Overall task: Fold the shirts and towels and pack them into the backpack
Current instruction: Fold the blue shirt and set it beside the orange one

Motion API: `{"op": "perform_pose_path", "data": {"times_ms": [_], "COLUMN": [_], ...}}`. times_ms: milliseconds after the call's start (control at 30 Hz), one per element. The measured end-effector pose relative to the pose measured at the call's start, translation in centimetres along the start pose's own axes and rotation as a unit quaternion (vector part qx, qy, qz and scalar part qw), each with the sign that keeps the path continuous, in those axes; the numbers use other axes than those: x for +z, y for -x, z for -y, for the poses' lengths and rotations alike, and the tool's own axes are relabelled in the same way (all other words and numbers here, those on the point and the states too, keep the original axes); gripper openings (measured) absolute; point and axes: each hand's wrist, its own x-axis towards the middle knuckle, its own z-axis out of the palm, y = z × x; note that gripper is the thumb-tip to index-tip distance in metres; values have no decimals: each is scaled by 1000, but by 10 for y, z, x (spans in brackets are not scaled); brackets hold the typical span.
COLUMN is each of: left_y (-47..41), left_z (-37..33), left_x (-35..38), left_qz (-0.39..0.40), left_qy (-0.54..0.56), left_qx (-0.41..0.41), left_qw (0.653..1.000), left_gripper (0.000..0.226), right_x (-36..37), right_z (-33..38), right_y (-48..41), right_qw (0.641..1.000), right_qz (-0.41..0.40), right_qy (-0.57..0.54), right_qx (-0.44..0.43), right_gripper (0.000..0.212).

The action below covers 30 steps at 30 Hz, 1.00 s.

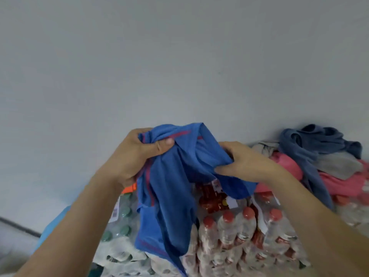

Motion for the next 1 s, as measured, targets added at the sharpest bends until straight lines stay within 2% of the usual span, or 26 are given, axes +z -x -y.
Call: {"op": "perform_pose_path", "data": {"times_ms": [100, 167, 233, 300, 367, 467, 567, 633, 700, 800, 833, 933, 1000], "left_y": [15, 30, 46, 62, 78, 98, 117, 130, 142, 151, 149, 128, 111], "left_z": [-18, -27, -33, -39, -43, -48, -56, -66, -76, -79, -74, -43, -9], "left_x": [-20, -35, -51, -64, -75, -86, -96, -103, -106, -106, -106, -111, -111], "left_qz": [-35, -63, -80, -81, -78, -81, -83, -51, -11, -20, -30, -67, -84], "left_qy": [50, 54, 49, 51, 67, 94, 123, 123, 78, -7, -45, -224, -254], "left_qx": [40, 47, 54, 67, 84, 72, 66, 84, 109, 157, 171, 185, 147], "left_qw": [997, 995, 994, 993, 991, 990, 987, 988, 991, 987, 984, 954, 952], "left_gripper": [16, 19, 20, 18, 16, 17, 14, 15, 22, 20, 15, 15, 16], "right_x": [21, 26, 27, 28, 27, 24, 21, 17, 10, -3, -6, -9, -4], "right_z": [-14, -16, -9, 9, 30, 65, 105, 129, 146, 162, 164, 152, 130], "right_y": [2, 10, 27, 48, 71, 106, 138, 158, 177, 197, 198, 184, 162], "right_qw": [997, 992, 982, 954, 935, 947, 981, 989, 981, 962, 958, 950, 940], "right_qz": [-73, -103, -109, -132, -148, -81, -32, -72, -145, -228, -248, -301, -335], "right_qy": [1, -54, -146, -268, -323, -309, -192, -130, -120, -136, -129, -85, -50], "right_qx": [24, 39, 41, 40, 9, -40, -23, -27, -47, -69, -61, -5, 49], "right_gripper": [17, 17, 5, 36, 58, 69, 71, 62, 58, 55, 48, 9, 6]}}
